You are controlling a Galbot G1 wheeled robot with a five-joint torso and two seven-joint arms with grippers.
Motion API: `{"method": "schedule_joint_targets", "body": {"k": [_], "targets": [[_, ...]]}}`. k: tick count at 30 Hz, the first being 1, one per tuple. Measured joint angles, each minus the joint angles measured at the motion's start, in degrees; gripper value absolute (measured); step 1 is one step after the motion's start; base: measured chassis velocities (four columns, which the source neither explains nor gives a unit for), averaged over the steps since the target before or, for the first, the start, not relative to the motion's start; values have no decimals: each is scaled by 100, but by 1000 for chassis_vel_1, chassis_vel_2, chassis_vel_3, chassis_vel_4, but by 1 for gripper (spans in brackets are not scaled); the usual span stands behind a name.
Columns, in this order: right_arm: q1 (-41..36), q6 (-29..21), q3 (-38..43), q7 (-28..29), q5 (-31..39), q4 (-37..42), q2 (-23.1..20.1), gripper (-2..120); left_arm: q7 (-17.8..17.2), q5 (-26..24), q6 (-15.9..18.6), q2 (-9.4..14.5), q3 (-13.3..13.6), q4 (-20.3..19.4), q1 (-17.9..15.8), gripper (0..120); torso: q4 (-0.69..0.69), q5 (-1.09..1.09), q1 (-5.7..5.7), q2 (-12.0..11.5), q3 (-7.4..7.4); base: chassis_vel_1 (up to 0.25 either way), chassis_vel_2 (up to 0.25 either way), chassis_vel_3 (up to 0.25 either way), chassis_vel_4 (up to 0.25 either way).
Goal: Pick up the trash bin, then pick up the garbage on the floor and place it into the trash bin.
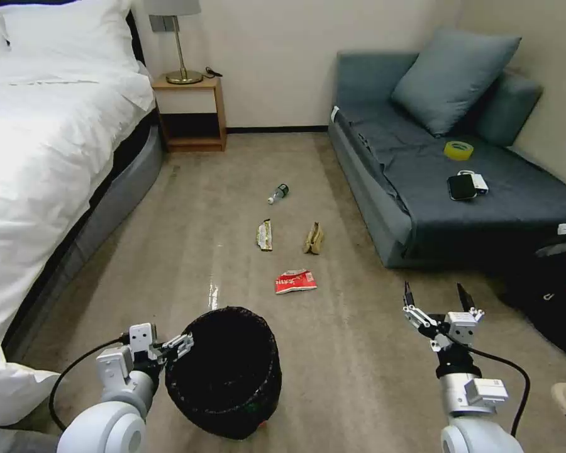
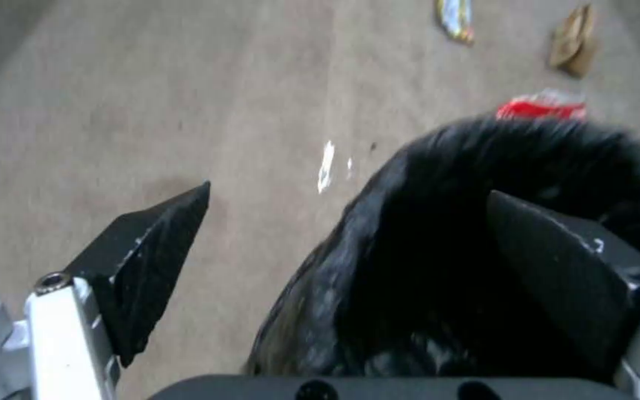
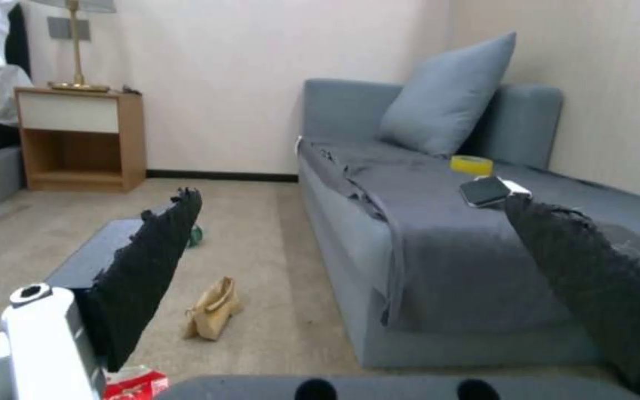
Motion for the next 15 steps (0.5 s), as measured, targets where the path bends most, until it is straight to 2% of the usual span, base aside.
{"method": "schedule_joint_targets", "body": {"k": [12, 15], "targets": [[126, 86, -39, 25, -56, -185, 148, 100, 17, -168, 207, 105, 113, 638, -276, 100, 0, 0, 0, 0, 0, 0, 0, 0, 0], [173, 88, -32, 46, -55, -244, 138, 100, 45, -250, 280, 116, 119, 702, -338, 95, -1, 1, 0, 0, 0, 0, 0, 0, 0]]}}
